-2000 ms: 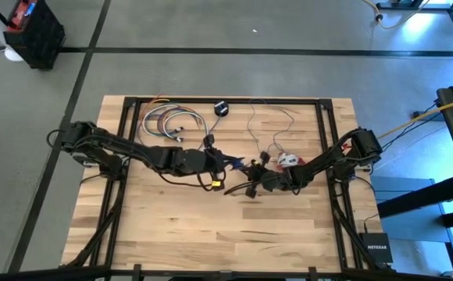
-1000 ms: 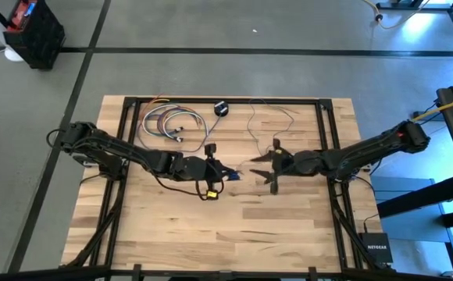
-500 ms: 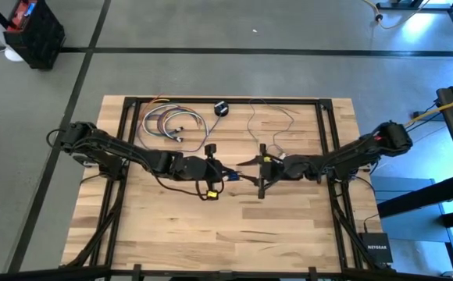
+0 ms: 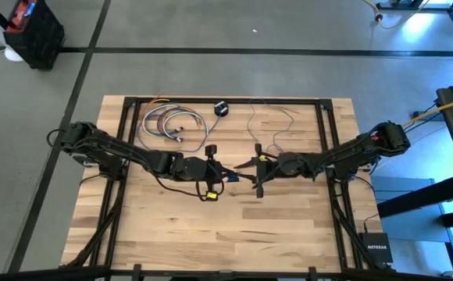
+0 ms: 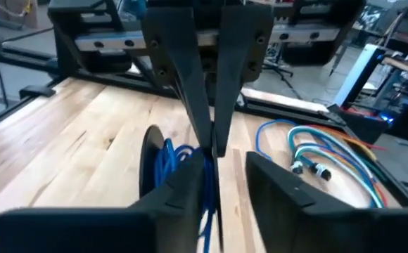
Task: Coil cords
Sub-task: Coil the blue wire onto the spool
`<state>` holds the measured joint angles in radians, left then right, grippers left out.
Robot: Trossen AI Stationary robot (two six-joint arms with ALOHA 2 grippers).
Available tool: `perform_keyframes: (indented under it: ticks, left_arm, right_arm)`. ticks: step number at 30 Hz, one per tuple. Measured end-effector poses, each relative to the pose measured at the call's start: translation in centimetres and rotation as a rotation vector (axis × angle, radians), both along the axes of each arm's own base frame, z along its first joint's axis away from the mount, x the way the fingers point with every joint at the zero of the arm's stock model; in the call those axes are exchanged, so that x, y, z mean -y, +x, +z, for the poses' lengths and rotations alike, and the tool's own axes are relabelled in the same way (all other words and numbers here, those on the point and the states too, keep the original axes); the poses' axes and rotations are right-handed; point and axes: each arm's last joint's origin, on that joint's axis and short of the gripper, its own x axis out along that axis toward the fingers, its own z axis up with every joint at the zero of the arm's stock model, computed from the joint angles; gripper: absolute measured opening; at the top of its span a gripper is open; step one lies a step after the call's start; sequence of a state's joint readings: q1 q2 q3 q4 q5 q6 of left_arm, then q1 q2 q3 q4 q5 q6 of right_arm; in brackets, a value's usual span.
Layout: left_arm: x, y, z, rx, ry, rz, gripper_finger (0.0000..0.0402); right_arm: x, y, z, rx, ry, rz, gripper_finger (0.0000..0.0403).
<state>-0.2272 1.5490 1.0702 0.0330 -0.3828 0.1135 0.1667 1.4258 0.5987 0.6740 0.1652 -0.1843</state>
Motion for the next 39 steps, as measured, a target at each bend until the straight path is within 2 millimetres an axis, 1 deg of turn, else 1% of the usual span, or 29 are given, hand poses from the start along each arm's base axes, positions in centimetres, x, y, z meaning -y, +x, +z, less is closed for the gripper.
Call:
perform_keyframes:
  ticks: [7,8,11,13,16,19,20,23,26,29,31,34,39]
  left_arm:
    - [0.0,0.0,0.0,0.005,-0.008,0.002,0.0004]
    - [0.0,0.0,0.0,0.008,-0.016,0.006,0.0007]
    - [0.0,0.1,0.1,0.019,-0.032,0.014,0.0018]
    - [-0.3,0.1,0.2,0.021,-0.033,0.021,0.0033]
    - [-0.7,0.0,0.7,0.028,-0.034,0.031,0.0066]
    - [-1.0,-0.4,1.5,0.052,-0.036,0.033,0.0105]
    - [-1.1,-0.7,1.9,0.048,-0.034,0.035,0.0117]
    - [-1.3,-1.5,2.0,-0.006,-0.048,0.051,0.0144]
    - [-1.3,-1.8,0.8,-0.034,-0.092,0.093,0.0153]
    - [-1.3,-1.4,-1.8,-0.045,-0.084,0.112,0.0154]
    - [-1.5,-0.9,-3.7,-0.029,-0.047,0.158,0.0155]
    - [-2.3,0.5,-5.3,0.052,0.027,0.258,0.0155]
    - [-4.0,3.0,-8.1,0.139,0.096,0.296,0.0155]
  right_arm:
    - [0.0,0.0,0.0,0.000,-0.002,0.035,0.0017]
    - [0.0,0.0,0.0,0.002,-0.002,0.035,0.0011]
    - [0.0,0.0,0.0,0.002,-0.014,0.024,0.0014]
    - [0.1,0.0,0.0,0.002,-0.023,-0.011,0.0016]
    - [0.2,-0.1,0.2,0.010,-0.032,-0.048,0.0008]
    - [0.4,-0.4,0.8,0.027,-0.039,-0.091,0.0008]
    - [0.5,-0.6,1.1,0.030,-0.042,-0.108,0.0010]
    - [0.8,-1.5,2.2,0.036,-0.053,-0.171,0.0008]
    - [1.2,-2.6,3.6,0.066,-0.053,-0.221,0.0005]
    - [1.4,-3.5,5.0,0.119,-0.053,-0.261,0.0007]
    - [1.5,-3.9,5.9,0.167,-0.046,-0.273,0.0006]
    - [1.6,-4.2,6.6,0.224,-0.029,-0.278,0.0004]
    - [1.6,-4.2,6.8,0.244,-0.044,-0.279,0.0005]
